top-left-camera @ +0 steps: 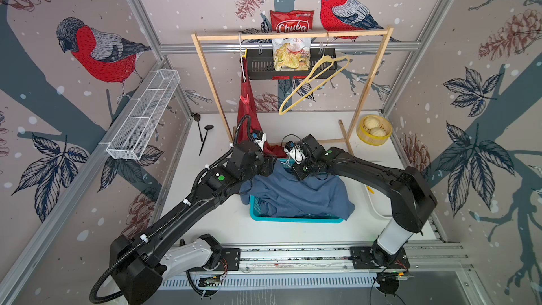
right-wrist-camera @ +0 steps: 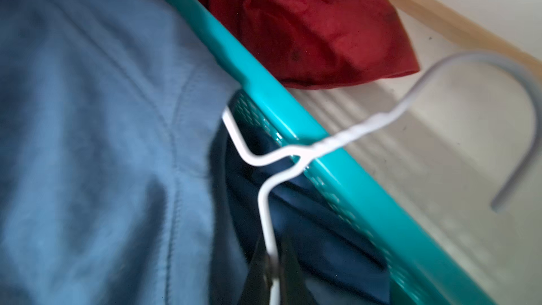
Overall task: Remove the clothespins securing t-shirts to the hanger
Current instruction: Pick up the hanger from the basket.
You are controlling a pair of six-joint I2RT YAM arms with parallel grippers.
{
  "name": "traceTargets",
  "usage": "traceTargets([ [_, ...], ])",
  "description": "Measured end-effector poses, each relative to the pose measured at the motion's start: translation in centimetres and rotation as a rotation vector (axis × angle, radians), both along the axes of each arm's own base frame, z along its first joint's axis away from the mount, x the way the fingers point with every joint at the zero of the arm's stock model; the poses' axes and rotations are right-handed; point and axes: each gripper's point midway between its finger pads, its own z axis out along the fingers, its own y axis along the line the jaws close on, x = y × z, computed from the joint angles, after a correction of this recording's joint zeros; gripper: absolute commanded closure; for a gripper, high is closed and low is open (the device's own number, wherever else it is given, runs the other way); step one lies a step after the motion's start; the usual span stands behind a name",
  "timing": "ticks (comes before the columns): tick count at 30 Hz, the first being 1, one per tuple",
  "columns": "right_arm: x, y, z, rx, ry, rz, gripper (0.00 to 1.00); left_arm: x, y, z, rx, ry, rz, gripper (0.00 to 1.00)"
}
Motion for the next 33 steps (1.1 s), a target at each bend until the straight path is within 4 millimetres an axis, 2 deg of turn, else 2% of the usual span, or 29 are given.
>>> traceTargets([
  [2, -0.2, 0.0, 1.0, -0.012, -0.041, 0.023, 0.99, -0.1, 0.1, 0.4, -0.005, -0.01, 0.002, 0.43],
  [5, -0.8, 0.2, 3.7, -0.02, -0.137, 0.061, 1.0, -0.2, 0.6, 1.3, -0.016, -0.036, 0.016, 0.43],
  [13, -3.4, -0.1, 10.8, -0.008, -0.363, 0.137, 1.0, -1.0, 1.5, 6.3, -0.074, -0.171, 0.016, 0.41],
  [18, -4.6, -1.4, 15.0, 0.043, -0.462, 0.132, 1.0, -2.6, -0.2, 7.0, -0.141, -0.244, -0.132, 0.42],
  [20, -5.1, -1.8, 16.2, 0.058, -0.497, 0.138, 1.0, -3.3, -1.0, 7.6, -0.17, -0.275, -0.196, 0.46],
  [23, -6.1, -2.2, 18.1, 0.093, -0.534, 0.147, 1.0, -4.3, -2.2, 9.7, -0.201, -0.361, -0.281, 0.51],
  [28, -7.0, -2.0, 21.6, 0.159, -0.585, 0.153, 1.0, -6.9, -6.7, 14.1, -0.175, -0.523, -0.454, 0.43],
  [30, -7.4, -1.8, 22.9, 0.183, -0.6, 0.158, 1.0, -6.7, -7.5, 14.9, -0.156, -0.558, -0.457, 0.42],
  [33, -7.9, -1.6, 24.3, 0.207, -0.613, 0.166, 1.0, -5.5, -6.9, 15.2, -0.132, -0.574, -0.38, 0.43],
])
